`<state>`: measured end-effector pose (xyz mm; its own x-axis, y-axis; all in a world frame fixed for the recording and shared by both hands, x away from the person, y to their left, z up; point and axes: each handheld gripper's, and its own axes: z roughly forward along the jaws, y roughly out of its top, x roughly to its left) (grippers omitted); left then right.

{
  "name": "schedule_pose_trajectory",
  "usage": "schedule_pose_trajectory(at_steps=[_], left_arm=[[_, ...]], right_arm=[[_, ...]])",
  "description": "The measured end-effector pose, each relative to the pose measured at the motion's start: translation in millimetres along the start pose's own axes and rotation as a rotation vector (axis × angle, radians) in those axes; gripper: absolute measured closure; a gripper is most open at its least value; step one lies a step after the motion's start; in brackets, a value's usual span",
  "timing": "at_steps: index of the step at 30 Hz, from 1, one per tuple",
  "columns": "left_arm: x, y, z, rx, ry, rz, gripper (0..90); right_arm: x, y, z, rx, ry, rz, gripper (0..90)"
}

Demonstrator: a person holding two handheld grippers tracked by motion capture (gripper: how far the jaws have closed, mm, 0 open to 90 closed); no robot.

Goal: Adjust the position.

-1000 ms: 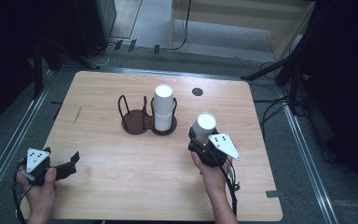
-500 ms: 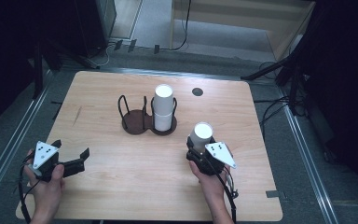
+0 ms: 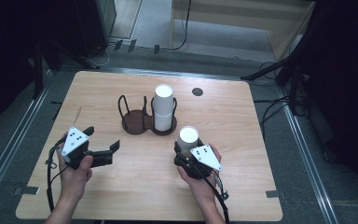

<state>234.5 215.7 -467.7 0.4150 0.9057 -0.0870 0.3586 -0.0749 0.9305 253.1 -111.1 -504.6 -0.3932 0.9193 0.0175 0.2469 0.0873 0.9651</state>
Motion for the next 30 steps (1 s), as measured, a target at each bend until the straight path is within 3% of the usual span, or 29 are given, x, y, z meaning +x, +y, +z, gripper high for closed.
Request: schedule_pose_trajectory(at_steps=[4,7,9,12,16,21,27,30], left_arm=[[-11.9,-1.9,7.5,0.029,-0.071,0.032,0.0],[-18.5,-2.4,13.9,0.048,-0.152,0.018,0.0],[-22.9,-2.6,15.8,0.059,-0.175,0.026,0.0],[-33.3,-1.6,17.6,0.064,-0.202,0.034,6.2],[-41.3,-0.1,17.7,0.07,-0.243,0.039,7.2],[-50.1,0.8,17.6,0.068,-0.252,0.054,13.4],[-58.6,-2.1,21.4,0.092,-0.315,0.07,13.8],[-62.2,-2.2,21.8,0.09,-0.325,0.074,14.2]], right_arm=[[12.1,-5.6,2.6,0.014,0.022,-0.029,28.6],[19.6,-8.4,3.4,0.024,0.036,-0.051,28.7],[23.9,-9.4,3.2,0.03,0.048,-0.056,28.7],[29.3,-10.4,2.6,0.036,0.06,-0.063,28.9],[38.4,-11.6,2.7,0.042,0.088,-0.071,29.1],[48.4,-14.4,3.0,0.051,0.117,-0.096,29.3],[57.2,-16.9,3.8,0.054,0.148,-0.12,29.5],[61.4,-18.1,3.8,0.06,0.162,-0.125,29.6]])
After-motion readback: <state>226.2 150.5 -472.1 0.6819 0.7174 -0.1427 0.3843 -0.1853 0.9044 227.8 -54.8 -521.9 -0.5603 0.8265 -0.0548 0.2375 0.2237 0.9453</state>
